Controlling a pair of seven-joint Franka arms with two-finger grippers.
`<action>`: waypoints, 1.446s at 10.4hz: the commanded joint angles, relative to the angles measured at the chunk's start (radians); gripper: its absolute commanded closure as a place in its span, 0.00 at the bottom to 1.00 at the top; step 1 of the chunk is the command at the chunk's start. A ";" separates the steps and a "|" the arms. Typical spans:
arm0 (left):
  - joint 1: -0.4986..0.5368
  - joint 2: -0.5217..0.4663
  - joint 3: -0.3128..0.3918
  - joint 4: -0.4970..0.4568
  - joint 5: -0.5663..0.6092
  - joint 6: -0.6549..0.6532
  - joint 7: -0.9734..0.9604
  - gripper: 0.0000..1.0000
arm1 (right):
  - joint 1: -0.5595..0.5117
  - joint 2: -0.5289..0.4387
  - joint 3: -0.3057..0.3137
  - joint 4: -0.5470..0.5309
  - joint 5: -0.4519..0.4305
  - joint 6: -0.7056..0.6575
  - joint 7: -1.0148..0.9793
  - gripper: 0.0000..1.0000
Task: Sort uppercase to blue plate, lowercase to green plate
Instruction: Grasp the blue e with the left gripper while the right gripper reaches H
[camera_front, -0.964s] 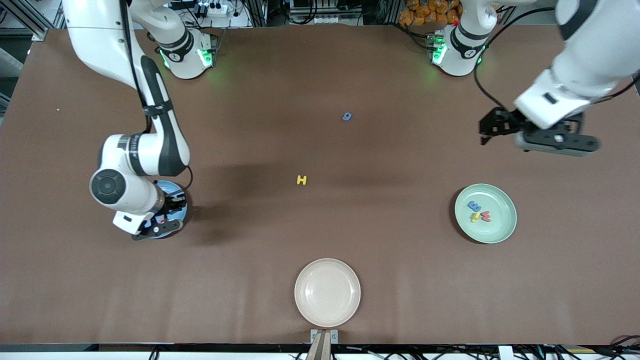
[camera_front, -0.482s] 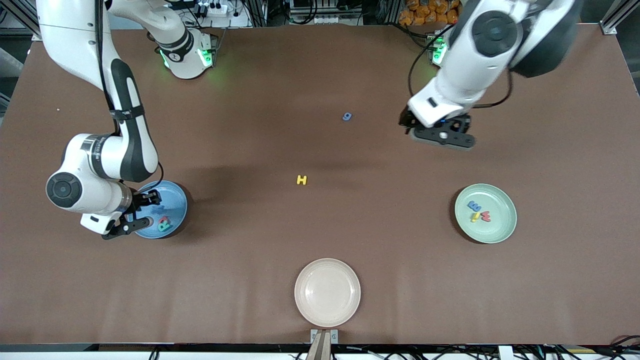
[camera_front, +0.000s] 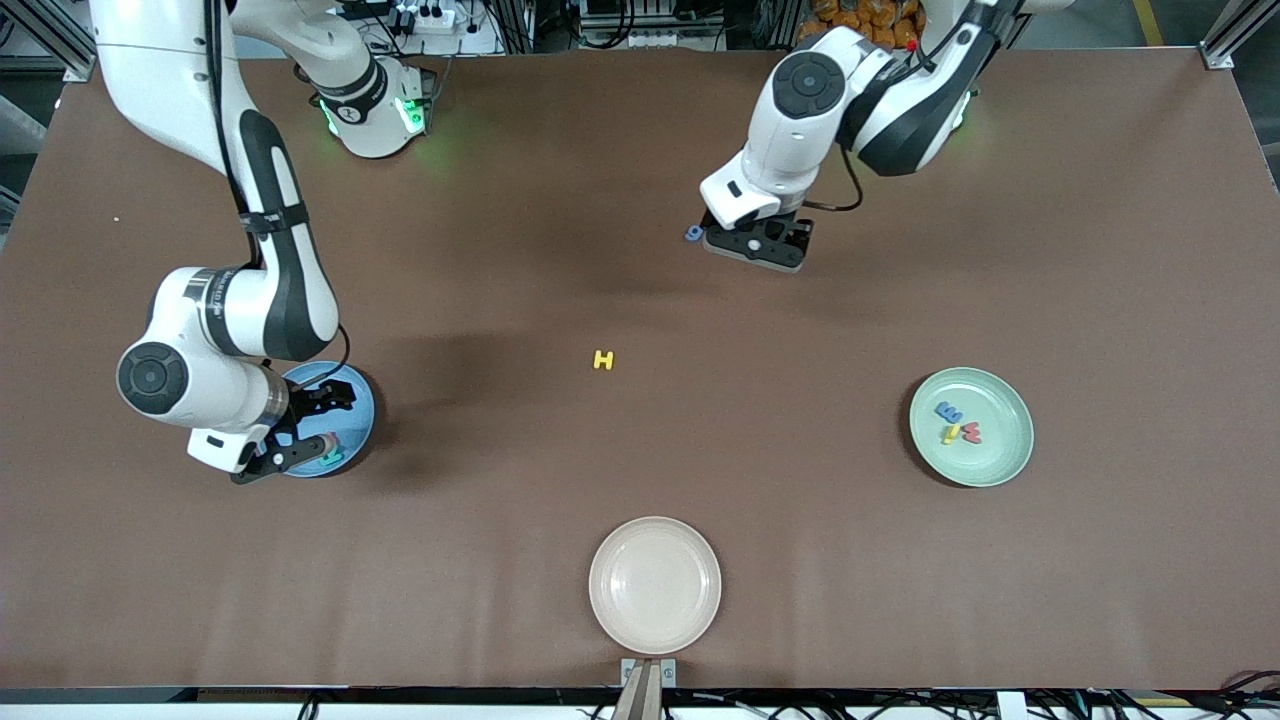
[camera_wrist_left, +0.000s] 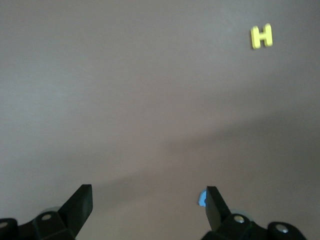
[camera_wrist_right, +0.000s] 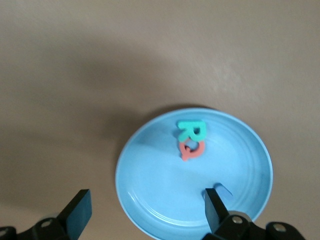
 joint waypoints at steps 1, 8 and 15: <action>-0.013 0.030 -0.040 -0.121 -0.004 0.193 -0.010 0.00 | -0.006 0.005 0.045 0.027 0.019 -0.003 0.032 0.00; -0.145 0.228 -0.043 -0.177 0.171 0.359 -0.244 0.00 | 0.119 0.045 0.195 0.113 0.021 0.005 0.519 0.00; -0.147 0.406 -0.043 -0.108 0.603 0.370 -0.624 0.00 | 0.348 0.152 0.200 0.127 0.021 0.184 0.929 0.00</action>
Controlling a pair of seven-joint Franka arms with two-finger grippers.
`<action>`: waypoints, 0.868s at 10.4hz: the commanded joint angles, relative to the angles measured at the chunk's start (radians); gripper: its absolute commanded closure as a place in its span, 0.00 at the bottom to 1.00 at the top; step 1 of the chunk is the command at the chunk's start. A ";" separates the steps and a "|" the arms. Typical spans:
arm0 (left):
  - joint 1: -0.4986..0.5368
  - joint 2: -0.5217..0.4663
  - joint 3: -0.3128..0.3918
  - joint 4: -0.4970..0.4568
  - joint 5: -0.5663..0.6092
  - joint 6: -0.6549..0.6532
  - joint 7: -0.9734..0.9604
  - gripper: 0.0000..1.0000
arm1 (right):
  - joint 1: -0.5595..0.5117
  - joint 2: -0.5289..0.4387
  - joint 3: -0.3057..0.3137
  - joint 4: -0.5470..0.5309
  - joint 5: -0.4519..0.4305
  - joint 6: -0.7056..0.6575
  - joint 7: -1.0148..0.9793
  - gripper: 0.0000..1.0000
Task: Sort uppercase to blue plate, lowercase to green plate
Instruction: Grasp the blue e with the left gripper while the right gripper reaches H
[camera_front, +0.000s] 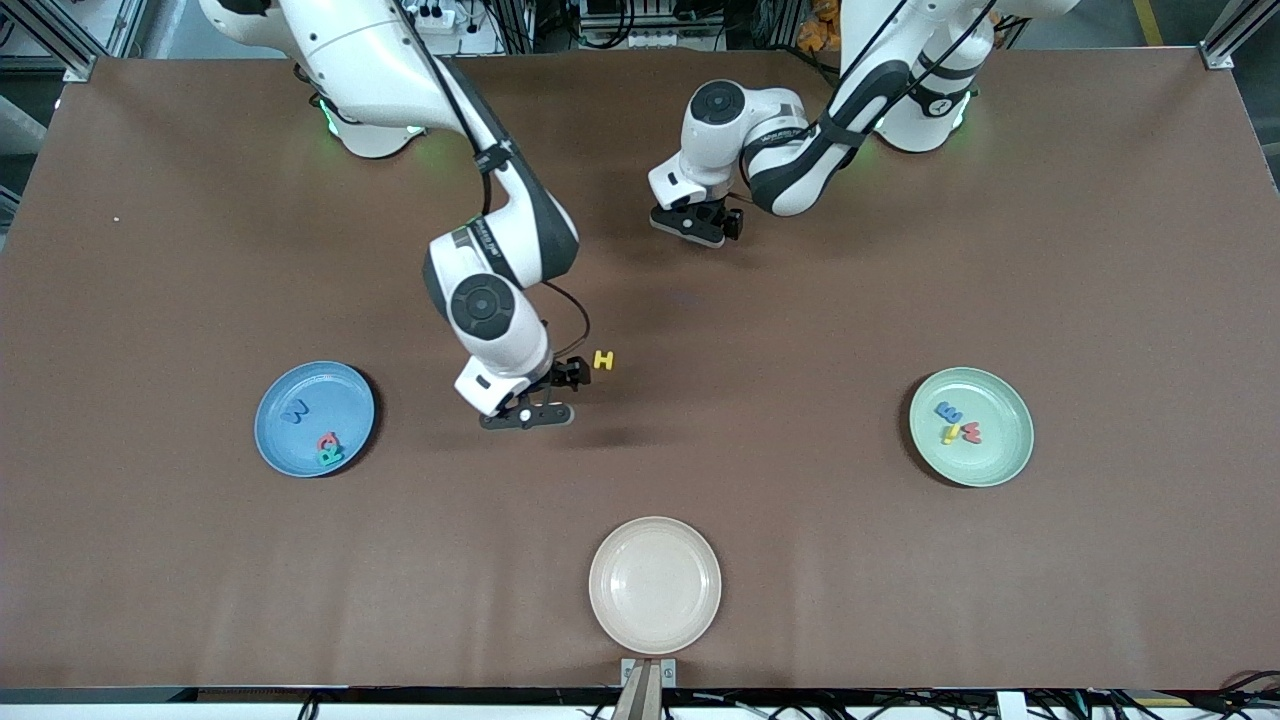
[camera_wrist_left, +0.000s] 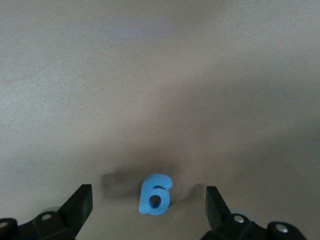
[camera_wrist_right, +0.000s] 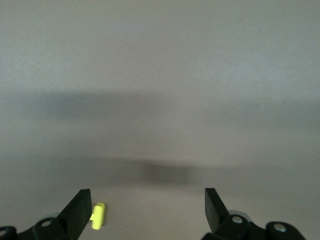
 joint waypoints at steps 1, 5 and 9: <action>0.002 0.016 -0.002 0.015 0.038 0.006 -0.039 0.00 | 0.053 0.044 -0.005 0.024 0.010 0.036 0.125 0.00; 0.001 0.010 -0.002 0.000 0.038 0.003 -0.098 0.00 | 0.149 0.093 -0.005 0.006 0.008 0.122 0.218 0.00; -0.001 0.003 -0.011 -0.022 0.038 -0.006 -0.118 0.05 | 0.162 0.108 -0.005 -0.007 0.005 0.158 0.185 0.00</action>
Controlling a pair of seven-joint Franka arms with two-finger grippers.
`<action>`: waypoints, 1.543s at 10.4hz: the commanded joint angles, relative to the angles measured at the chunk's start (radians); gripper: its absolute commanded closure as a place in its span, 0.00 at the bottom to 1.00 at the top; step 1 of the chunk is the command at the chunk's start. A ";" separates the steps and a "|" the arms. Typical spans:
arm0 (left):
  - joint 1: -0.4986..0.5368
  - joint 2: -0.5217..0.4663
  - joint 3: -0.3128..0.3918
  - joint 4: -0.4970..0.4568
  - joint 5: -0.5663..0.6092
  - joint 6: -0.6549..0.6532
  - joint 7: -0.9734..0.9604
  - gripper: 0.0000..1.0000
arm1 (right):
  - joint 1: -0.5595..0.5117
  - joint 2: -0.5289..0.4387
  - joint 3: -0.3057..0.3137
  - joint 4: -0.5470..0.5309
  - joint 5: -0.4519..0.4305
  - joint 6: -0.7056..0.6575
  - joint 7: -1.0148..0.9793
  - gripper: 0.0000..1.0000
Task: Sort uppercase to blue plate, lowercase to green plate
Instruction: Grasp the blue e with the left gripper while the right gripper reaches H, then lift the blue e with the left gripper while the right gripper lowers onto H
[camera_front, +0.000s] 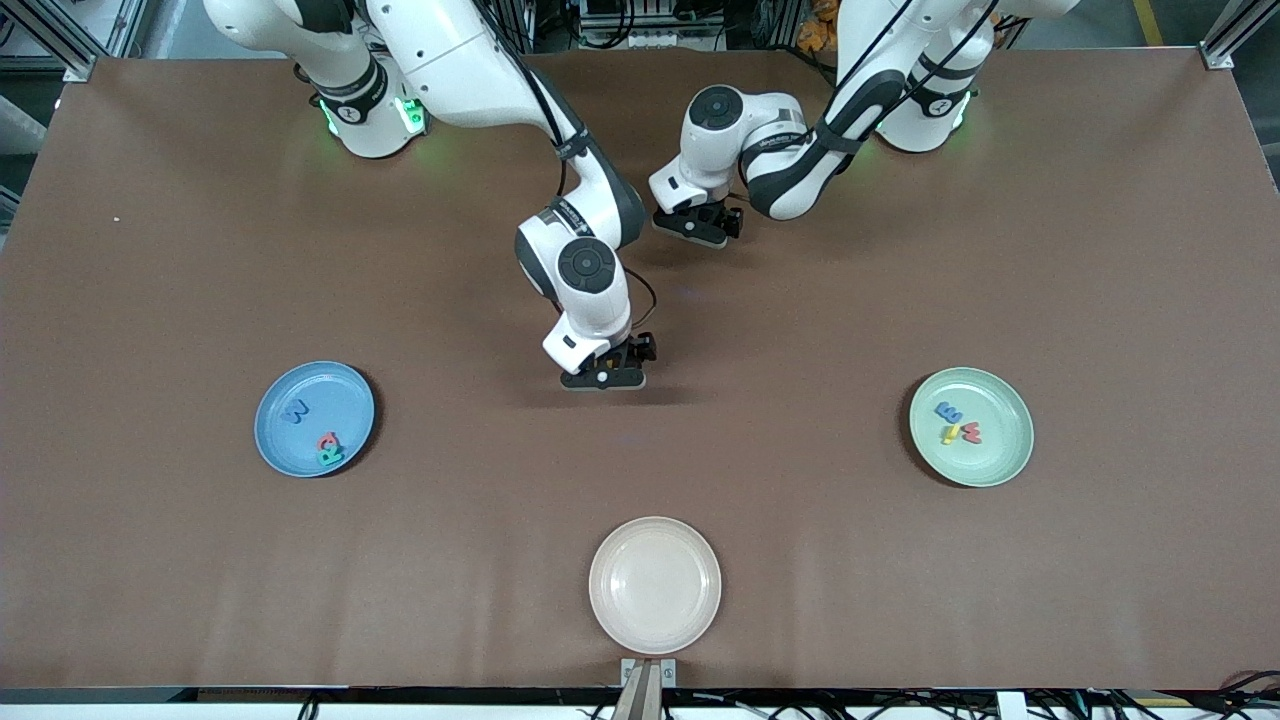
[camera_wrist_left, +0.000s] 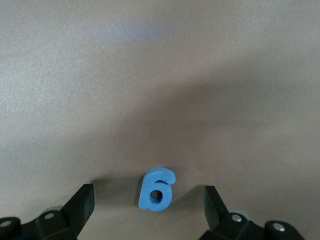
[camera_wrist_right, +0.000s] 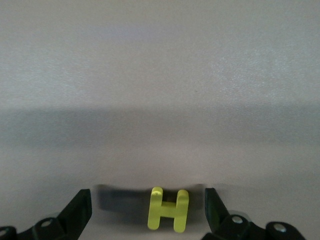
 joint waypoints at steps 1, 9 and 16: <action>-0.006 -0.005 -0.012 -0.008 0.034 -0.005 -0.054 0.07 | -0.010 -0.017 -0.005 -0.004 0.005 -0.004 -0.034 0.00; -0.006 -0.006 -0.012 0.007 0.034 -0.011 0.018 0.47 | -0.257 -0.084 -0.013 -0.004 0.000 -0.106 -0.332 0.00; 0.093 -0.141 -0.006 0.007 0.034 -0.118 0.036 1.00 | -0.314 -0.090 -0.014 -0.004 -0.004 -0.102 -0.432 0.00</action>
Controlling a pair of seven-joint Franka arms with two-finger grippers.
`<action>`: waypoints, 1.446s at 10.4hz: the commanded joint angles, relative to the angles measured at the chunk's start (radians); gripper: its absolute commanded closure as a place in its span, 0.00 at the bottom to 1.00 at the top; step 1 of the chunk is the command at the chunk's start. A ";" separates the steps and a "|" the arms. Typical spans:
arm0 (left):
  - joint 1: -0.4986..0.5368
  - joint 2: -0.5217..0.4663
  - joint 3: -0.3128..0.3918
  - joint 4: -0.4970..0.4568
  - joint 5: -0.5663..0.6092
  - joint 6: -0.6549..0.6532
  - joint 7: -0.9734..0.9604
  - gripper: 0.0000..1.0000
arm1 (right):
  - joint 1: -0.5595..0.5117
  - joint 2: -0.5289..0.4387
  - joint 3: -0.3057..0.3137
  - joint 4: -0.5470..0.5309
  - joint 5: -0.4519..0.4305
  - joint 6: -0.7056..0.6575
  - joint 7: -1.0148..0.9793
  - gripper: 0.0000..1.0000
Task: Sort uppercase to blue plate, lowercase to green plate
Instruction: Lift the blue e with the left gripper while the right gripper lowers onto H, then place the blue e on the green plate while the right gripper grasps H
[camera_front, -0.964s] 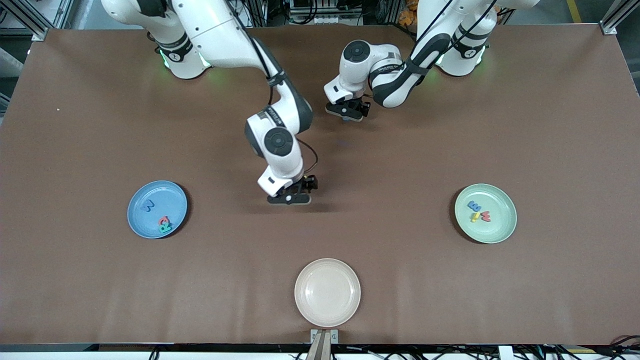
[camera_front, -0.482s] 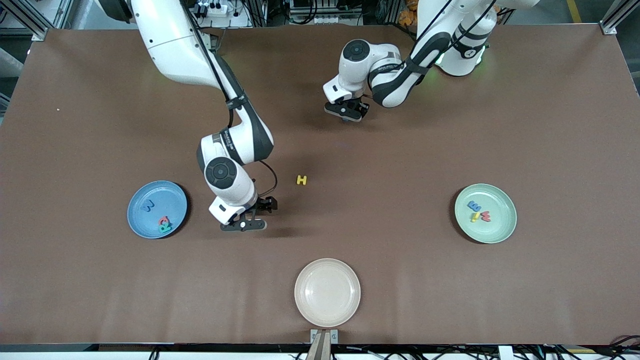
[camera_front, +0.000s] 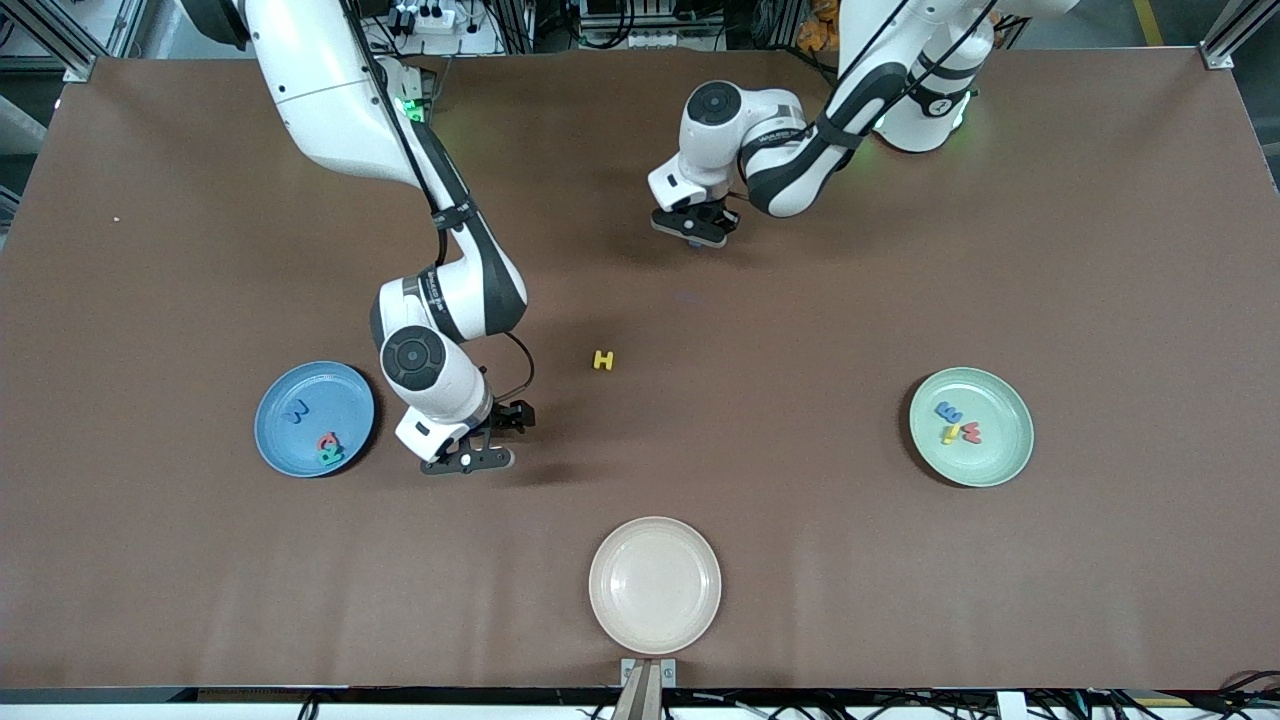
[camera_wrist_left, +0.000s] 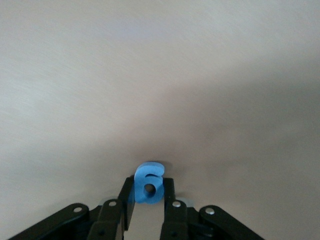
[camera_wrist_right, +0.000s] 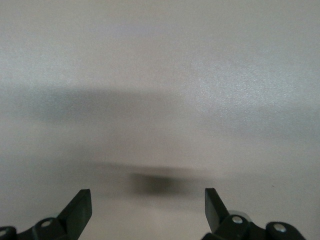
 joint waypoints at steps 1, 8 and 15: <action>0.116 -0.138 -0.001 0.000 0.018 -0.065 0.050 1.00 | -0.003 -0.028 0.014 -0.013 -0.003 -0.008 0.003 0.00; 0.238 -0.212 0.450 0.196 -0.297 -0.192 0.969 1.00 | 0.196 -0.012 0.020 -0.024 0.004 -0.006 0.264 0.00; 0.236 -0.039 0.690 0.385 -0.472 -0.258 1.334 0.55 | 0.281 0.015 0.020 -0.047 0.006 0.041 0.287 0.00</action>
